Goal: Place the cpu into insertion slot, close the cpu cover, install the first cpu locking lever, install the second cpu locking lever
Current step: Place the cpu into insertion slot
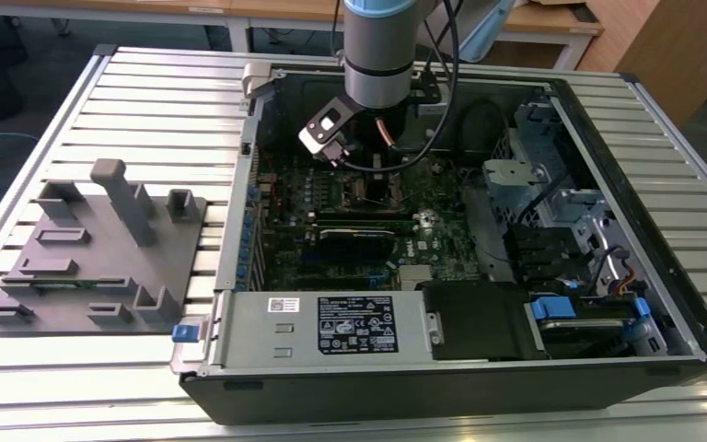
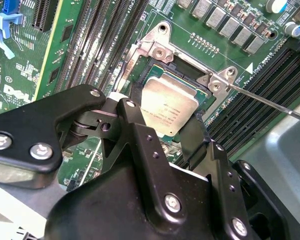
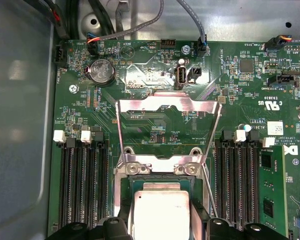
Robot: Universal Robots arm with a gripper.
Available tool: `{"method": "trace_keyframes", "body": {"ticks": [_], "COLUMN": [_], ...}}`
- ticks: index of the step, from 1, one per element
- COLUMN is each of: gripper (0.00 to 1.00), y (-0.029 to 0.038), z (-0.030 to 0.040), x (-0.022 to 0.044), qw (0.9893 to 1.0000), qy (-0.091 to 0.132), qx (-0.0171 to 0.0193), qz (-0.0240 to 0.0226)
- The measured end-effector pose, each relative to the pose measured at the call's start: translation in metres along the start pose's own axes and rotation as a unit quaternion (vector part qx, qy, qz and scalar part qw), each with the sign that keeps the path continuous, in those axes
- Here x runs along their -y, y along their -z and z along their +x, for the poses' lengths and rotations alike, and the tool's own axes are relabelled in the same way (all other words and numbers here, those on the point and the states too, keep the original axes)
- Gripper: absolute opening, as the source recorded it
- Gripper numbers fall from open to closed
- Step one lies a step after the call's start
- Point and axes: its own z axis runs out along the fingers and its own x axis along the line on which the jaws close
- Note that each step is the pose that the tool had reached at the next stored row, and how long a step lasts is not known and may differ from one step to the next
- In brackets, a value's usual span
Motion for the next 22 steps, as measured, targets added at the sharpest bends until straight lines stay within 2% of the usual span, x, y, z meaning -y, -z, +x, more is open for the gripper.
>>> {"method": "trace_keyframes", "body": {"ticks": [6,10,22], "gripper": [0.54,0.54,0.54], "y": [0.0,0.0026,0.0016], "z": [0.0,0.0,-0.0002], "x": [0.0,-0.0002,-0.0001], "qw": [1.0,1.0,1.0], "qy": [0.0,0.0,0.0], "qx": [-0.0001,0.0,-0.0001], "qz": [0.0,0.0,-0.0001]}}
